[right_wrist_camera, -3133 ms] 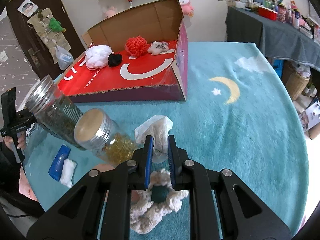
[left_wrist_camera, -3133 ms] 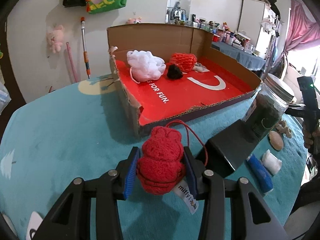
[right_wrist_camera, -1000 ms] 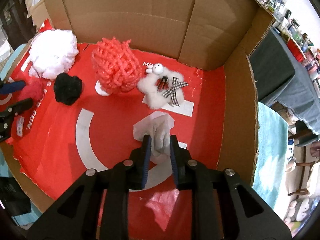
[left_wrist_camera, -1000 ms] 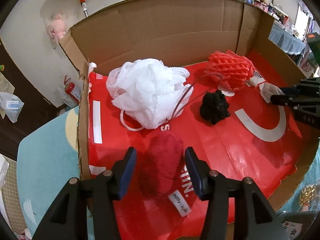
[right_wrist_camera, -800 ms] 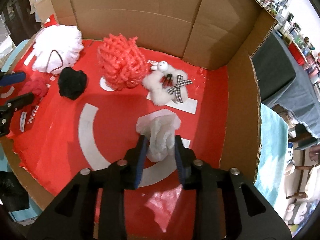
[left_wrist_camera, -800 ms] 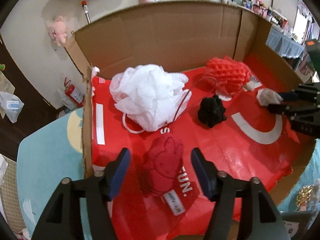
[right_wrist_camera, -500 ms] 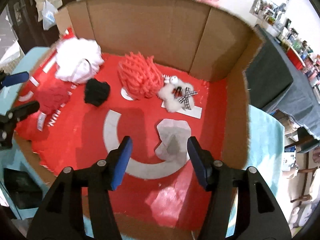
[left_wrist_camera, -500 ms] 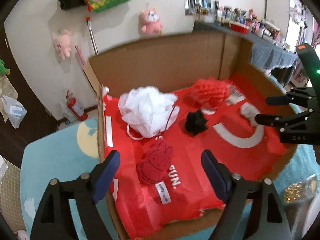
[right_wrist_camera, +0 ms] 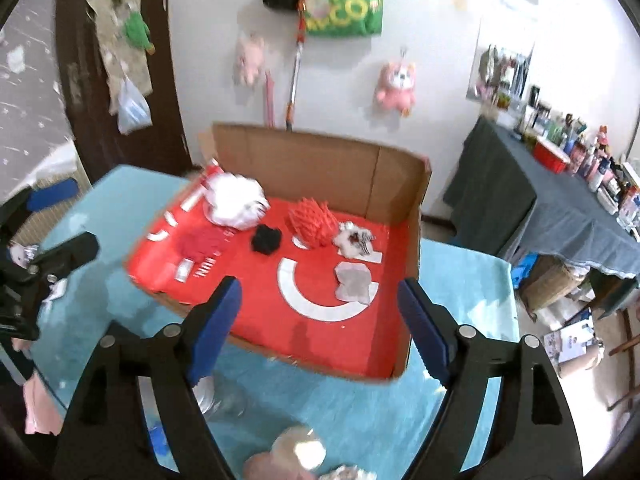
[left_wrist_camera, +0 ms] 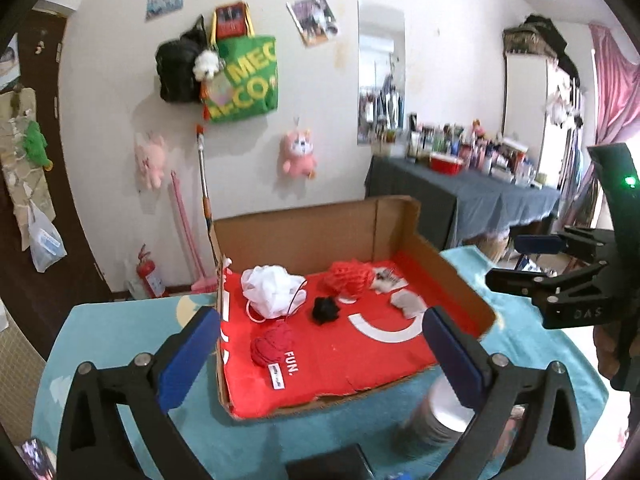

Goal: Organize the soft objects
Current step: 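Withdraw both open tools from the box back toward the table items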

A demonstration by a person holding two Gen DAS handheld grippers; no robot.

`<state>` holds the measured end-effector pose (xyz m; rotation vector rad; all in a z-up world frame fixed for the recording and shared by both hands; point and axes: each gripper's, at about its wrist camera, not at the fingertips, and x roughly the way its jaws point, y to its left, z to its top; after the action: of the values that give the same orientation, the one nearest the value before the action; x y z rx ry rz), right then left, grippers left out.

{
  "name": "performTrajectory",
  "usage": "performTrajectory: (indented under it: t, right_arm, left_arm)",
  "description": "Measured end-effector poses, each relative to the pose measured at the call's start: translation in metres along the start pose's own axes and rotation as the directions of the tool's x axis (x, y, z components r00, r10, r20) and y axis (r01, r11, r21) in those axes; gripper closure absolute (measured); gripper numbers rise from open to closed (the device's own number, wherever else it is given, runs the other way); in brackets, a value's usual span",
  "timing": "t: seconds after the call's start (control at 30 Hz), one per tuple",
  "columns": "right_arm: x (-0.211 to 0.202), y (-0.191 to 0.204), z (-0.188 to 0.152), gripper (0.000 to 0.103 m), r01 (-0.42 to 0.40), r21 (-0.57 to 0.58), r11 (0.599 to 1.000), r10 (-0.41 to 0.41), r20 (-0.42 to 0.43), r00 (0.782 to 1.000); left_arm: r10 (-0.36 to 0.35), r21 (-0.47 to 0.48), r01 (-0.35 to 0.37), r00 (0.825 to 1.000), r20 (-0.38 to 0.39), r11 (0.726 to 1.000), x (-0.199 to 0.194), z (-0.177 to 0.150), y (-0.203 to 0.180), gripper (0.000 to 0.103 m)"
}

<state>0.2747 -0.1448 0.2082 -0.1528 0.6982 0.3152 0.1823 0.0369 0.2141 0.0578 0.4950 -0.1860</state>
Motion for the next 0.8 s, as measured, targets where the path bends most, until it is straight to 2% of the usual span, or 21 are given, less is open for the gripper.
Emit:
performTrajectory:
  t: [0.13, 0.23, 0.37, 0.53, 0.67, 0.8]
  right_arm:
    - [-0.044, 0.01, -0.019, 0.019, 0.024, -0.008, 1.0, -0.023, 0.091, 0.996]
    - [-0.073, 0.02, -0.042, 0.016, 0.062, 0.003, 0.998, -0.062, 0.167, 0.984]
    - [-0.101, 0.033, -0.075, 0.016, 0.11, 0.015, 0.994, -0.11, 0.254, 0.961]
    - [-0.118, 0.04, -0.107, 0.014, 0.071, 0.067, 0.995, -0.088, 0.29, 0.953]
    - [-0.126, 0.047, -0.133, 0.014, 0.094, 0.083, 0.992, -0.114, 0.298, 0.948]
    - [-0.133, 0.053, -0.146, 0.014, 0.097, 0.086, 0.992, -0.118, 0.301, 0.946]
  left_arm:
    - [0.005, -0.009, -0.005, 0.997, 0.071, 1.0, -0.032, -0.011, -0.01, 0.0]
    - [-0.003, -0.028, 0.006, 0.995, 0.101, 1.0, -0.05, -0.023, -0.015, 0.0]
    - [0.024, -0.028, -0.02, 0.988, 0.155, 0.999, -0.072, -0.041, -0.027, 0.0]
    - [0.028, -0.041, -0.02, 0.978, 0.204, 0.999, -0.097, -0.066, -0.04, 0.0]
    - [0.017, -0.053, -0.006, 0.977, 0.212, 0.999, -0.111, -0.082, -0.046, 0.0]
    - [0.011, -0.043, -0.002, 0.975, 0.221, 0.999, -0.123, -0.084, -0.05, 0.0]
